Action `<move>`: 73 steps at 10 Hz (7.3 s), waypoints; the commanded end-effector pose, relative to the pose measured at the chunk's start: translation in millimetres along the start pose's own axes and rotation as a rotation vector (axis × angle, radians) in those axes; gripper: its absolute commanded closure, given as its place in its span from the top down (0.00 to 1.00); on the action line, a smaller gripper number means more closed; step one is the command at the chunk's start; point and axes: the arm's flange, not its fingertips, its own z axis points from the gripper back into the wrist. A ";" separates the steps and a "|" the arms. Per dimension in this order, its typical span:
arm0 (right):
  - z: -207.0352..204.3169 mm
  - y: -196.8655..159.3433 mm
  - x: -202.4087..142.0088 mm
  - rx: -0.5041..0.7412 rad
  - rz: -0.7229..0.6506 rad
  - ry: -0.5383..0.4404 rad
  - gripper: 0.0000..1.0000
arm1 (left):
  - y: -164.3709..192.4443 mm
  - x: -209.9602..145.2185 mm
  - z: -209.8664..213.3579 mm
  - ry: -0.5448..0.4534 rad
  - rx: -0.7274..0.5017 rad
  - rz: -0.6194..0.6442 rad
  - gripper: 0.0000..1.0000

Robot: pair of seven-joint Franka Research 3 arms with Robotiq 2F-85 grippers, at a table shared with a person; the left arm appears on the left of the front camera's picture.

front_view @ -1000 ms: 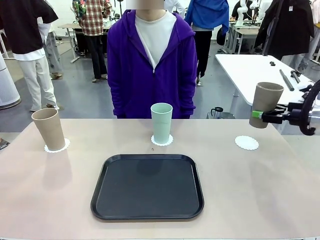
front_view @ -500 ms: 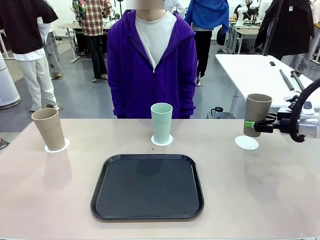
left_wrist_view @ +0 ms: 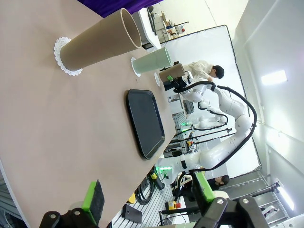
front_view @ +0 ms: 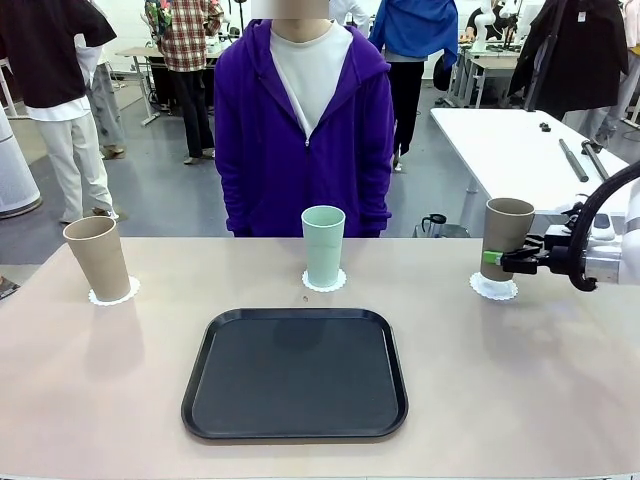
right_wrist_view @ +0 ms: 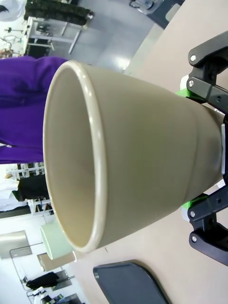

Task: Place coasters on the table and set cups on them.
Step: Take one Reusable plastic cup from the Flat Tray and place it on a coaster set by the human.

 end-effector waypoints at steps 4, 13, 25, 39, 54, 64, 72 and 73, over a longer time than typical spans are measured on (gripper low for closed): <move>-5.0 -7.4 -8.5 0.019 0.027 -0.077 0.81 | -2.2 -1.2 1.4 -0.005 0.001 0.006 1.00; -7.6 -6.2 -12.4 0.040 0.006 -0.054 0.81 | -2.2 -1.2 1.4 -0.005 0.001 0.006 1.00; -4.3 -14.7 -30.1 0.050 -0.033 -0.026 0.81 | -2.2 -1.2 1.4 -0.005 0.001 0.006 1.00; 36.2 17.4 -11.2 0.036 0.009 0.307 1.00 | -2.2 -1.2 1.4 -0.005 0.001 0.006 1.00; 31.9 174.8 283.3 -0.462 0.163 0.973 1.00 | -2.2 -1.2 1.4 -0.005 0.001 0.006 1.00; 34.8 173.3 286.0 -0.508 0.170 0.987 1.00 | -2.2 -1.2 1.4 -0.005 0.001 0.006 1.00; 77.6 185.3 249.4 -0.343 -0.163 0.956 1.00 | -2.2 -1.2 1.4 -0.005 0.001 0.006 1.00; 101.6 199.1 230.3 -0.365 -0.234 0.949 1.00 | -2.2 -1.2 1.4 -0.005 0.001 0.006 1.00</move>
